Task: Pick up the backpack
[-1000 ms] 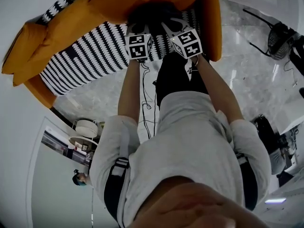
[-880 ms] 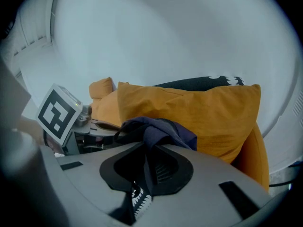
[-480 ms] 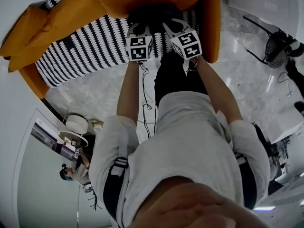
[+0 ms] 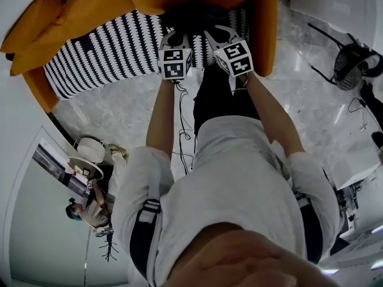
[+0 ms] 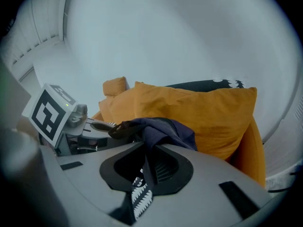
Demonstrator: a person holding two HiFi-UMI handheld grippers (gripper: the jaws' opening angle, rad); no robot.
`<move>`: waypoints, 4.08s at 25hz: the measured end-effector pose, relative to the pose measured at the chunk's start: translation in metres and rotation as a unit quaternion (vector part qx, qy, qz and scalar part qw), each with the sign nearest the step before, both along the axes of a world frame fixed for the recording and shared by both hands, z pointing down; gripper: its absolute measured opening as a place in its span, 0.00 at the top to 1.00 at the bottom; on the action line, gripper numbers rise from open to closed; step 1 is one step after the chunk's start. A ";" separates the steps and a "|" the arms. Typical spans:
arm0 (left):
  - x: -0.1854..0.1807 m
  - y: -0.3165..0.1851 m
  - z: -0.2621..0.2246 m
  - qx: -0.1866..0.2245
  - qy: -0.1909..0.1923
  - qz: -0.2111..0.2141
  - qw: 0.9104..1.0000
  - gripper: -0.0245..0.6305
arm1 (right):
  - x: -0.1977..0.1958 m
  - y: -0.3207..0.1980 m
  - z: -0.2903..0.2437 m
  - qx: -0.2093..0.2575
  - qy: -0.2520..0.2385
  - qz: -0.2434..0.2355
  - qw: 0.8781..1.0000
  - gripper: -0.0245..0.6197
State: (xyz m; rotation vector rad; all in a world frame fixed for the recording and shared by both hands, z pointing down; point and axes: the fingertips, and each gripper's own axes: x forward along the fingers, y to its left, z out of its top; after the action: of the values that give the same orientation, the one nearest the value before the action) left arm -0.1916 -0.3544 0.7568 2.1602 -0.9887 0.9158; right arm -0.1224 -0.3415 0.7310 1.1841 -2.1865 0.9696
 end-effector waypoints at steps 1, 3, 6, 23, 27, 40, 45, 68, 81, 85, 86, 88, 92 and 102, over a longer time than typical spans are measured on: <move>0.002 0.005 -0.002 0.003 -0.001 0.000 1.000 0.93 | 0.001 0.004 -0.001 0.001 -0.001 -0.004 1.000 0.86; 0.004 0.013 -0.008 0.011 -0.008 0.000 1.000 0.93 | 0.002 0.012 -0.003 0.005 -0.004 -0.011 1.000 0.86; -0.001 0.024 -0.019 0.022 -0.015 -0.017 0.999 0.93 | -0.001 0.026 -0.009 0.010 -0.006 -0.030 0.999 0.86; -0.001 0.128 -0.024 0.004 -0.015 -0.109 0.994 0.93 | 0.005 0.136 -0.021 0.007 -0.040 -0.075 0.996 0.86; -0.002 0.164 -0.019 -0.003 -0.014 -0.132 0.991 0.93 | 0.006 0.169 -0.021 0.000 -0.039 -0.083 0.996 0.86; 0.008 0.219 -0.036 0.058 0.008 -0.188 0.980 0.93 | 0.029 0.215 -0.030 0.056 -0.015 -0.077 0.995 0.86; 0.012 0.229 -0.048 0.066 0.016 -0.197 0.978 0.93 | 0.034 0.215 -0.040 0.069 -0.014 -0.076 0.995 0.86; 0.056 0.289 -0.088 0.049 0.022 -0.193 0.980 0.93 | 0.082 0.274 -0.077 0.039 -0.025 -0.069 0.997 0.86; 0.065 0.295 -0.139 0.078 0.028 -0.246 0.966 0.93 | 0.089 0.270 -0.125 0.088 -0.035 -0.063 0.994 0.86; 0.071 0.275 -0.170 0.109 0.032 -0.231 0.966 0.93 | 0.096 0.248 -0.155 0.129 -0.034 -0.052 0.990 0.86; 0.074 0.269 -0.179 0.120 0.037 -0.228 0.966 0.93 | 0.098 0.240 -0.164 0.142 -0.033 -0.047 0.988 0.86; 0.081 0.259 -0.198 0.140 0.048 -0.224 0.963 0.93 | 0.104 0.229 -0.181 0.165 -0.028 -0.039 0.985 0.86; 0.085 0.245 -0.227 0.169 0.051 -0.223 0.959 0.93 | 0.106 0.215 -0.212 0.206 -0.004 -0.054 0.977 0.86; 0.096 0.224 -0.322 0.239 0.059 -0.206 0.947 0.93 | 0.119 0.205 -0.306 0.288 0.023 -0.133 0.948 0.86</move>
State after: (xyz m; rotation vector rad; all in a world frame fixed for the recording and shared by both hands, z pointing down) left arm -0.0958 -0.1305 0.4345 2.2143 -1.6517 0.3628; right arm -0.0037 -0.1362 0.4248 1.0788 -2.5929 0.1822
